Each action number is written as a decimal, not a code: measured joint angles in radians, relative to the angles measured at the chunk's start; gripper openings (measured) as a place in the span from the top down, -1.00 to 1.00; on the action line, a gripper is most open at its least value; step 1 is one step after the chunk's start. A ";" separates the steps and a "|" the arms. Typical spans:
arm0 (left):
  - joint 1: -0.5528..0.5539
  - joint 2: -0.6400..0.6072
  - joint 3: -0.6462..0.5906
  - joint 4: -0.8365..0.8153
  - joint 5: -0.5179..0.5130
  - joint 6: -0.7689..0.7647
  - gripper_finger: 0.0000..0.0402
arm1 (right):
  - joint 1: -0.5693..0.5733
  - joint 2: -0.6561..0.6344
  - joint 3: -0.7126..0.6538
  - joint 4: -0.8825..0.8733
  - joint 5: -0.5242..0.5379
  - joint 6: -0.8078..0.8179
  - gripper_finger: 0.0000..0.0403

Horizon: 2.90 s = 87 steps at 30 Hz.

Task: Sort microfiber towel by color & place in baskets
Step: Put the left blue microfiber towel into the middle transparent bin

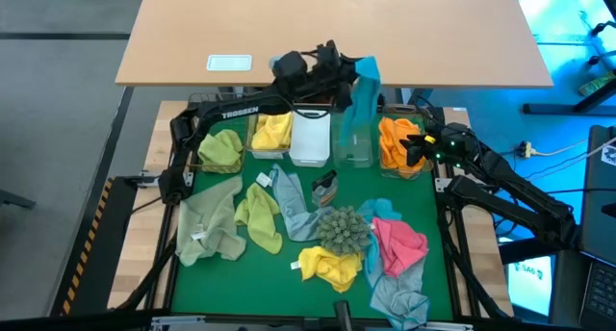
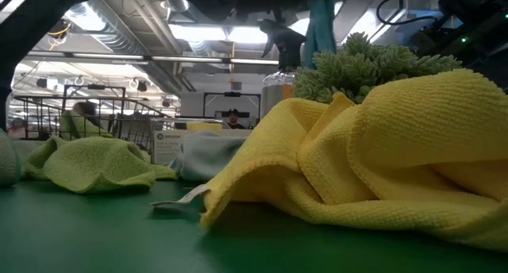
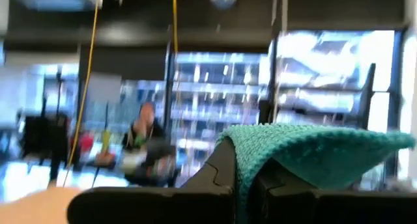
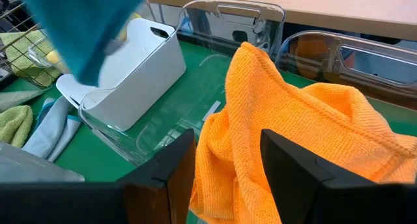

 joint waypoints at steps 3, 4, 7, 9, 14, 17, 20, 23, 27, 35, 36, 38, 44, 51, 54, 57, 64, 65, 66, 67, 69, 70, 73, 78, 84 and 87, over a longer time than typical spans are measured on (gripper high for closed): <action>0.010 0.000 0.000 -0.126 -0.001 0.005 1.00 | 0.000 0.000 0.000 0.000 0.000 0.000 0.15; 0.010 0.000 0.000 -0.168 -0.002 0.018 1.00 | 0.000 0.000 0.000 0.000 0.000 0.000 0.15; 0.010 0.000 0.000 -0.246 -0.017 0.069 1.00 | 0.000 0.000 0.000 0.000 0.000 0.000 0.15; 0.010 0.000 -0.001 -0.244 -0.037 0.076 1.00 | 0.000 0.000 0.000 0.000 0.000 0.000 0.15; 0.009 -0.005 -0.001 -0.068 -0.015 0.075 1.00 | 0.000 0.000 0.000 0.000 0.000 0.000 0.15; 0.009 -0.009 0.000 0.090 -0.011 0.048 1.00 | 0.000 0.000 0.000 0.000 0.000 0.000 0.15; 0.014 -0.009 0.000 0.184 -0.010 0.021 1.00 | 0.000 0.000 0.000 -0.001 0.000 0.000 0.15; 0.017 -0.009 0.000 0.190 -0.019 0.020 1.00 | 0.000 0.000 0.000 -0.001 0.000 -0.001 0.15; 0.020 -0.010 0.000 0.079 0.007 0.019 1.00 | 0.000 0.000 0.000 0.000 0.000 -0.008 0.15; -0.005 0.000 -0.001 -0.417 -0.061 0.117 1.00 | 0.000 0.000 0.000 0.000 0.000 -0.026 0.15; -0.008 0.000 -0.001 -0.456 -0.079 0.133 1.00 | 0.000 0.000 0.000 -0.001 0.000 -0.026 0.15; -0.015 0.000 -0.001 -0.490 -0.101 0.163 1.00 | 0.000 0.000 0.000 0.000 0.000 -0.027 0.15; -0.020 0.000 -0.001 -0.312 -0.080 0.149 1.00 | 0.000 0.000 0.000 0.000 0.000 -0.027 0.15; -0.020 -0.001 -0.001 -0.446 -0.084 0.163 1.00 | 0.000 0.000 0.000 0.000 0.000 -0.027 0.15; -0.020 -0.001 -0.001 -0.590 -0.142 0.208 1.00 | 0.000 0.000 0.000 0.000 0.000 -0.027 0.15; -0.019 0.000 -0.001 -0.729 -0.196 0.256 1.00 | 0.000 0.000 0.000 0.000 0.000 -0.027 0.15; -0.023 0.000 -0.001 -0.883 -0.226 0.271 1.00 | 0.000 0.000 0.000 0.000 0.000 -0.027 0.15; -0.027 0.000 -0.001 -0.883 -0.226 0.266 1.00 | 0.000 0.000 0.000 0.000 0.000 -0.027 0.15; -0.030 0.000 -0.001 -0.882 -0.226 0.263 1.00 | 0.000 0.000 0.000 0.000 0.000 -0.027 0.15; -0.034 0.000 -0.001 -0.881 -0.225 0.261 1.00 | 0.000 0.000 0.000 0.000 0.000 -0.027 0.15; -0.043 0.000 -0.001 -0.880 -0.223 0.260 1.00 | 0.000 0.000 0.000 0.000 0.000 -0.027 0.15; -0.049 0.000 -0.001 -0.879 -0.223 0.260 1.00 | 0.000 0.000 0.000 0.000 0.000 -0.027 0.15; -0.068 0.018 0.000 -0.837 -0.222 0.257 1.00 | 0.000 0.000 0.000 0.000 0.000 -0.027 0.15; -0.101 0.074 -0.001 -0.805 -0.232 0.261 1.00 | 0.000 0.000 0.000 0.000 0.000 -0.027 0.15; -0.109 0.092 -0.001 -0.797 -0.356 0.261 0.96 | 0.000 0.000 0.000 0.000 0.000 -0.027 0.15; -0.103 0.092 -0.001 -0.797 -0.349 0.260 0.84 | 0.000 0.000 0.000 0.000 0.000 -0.027 0.15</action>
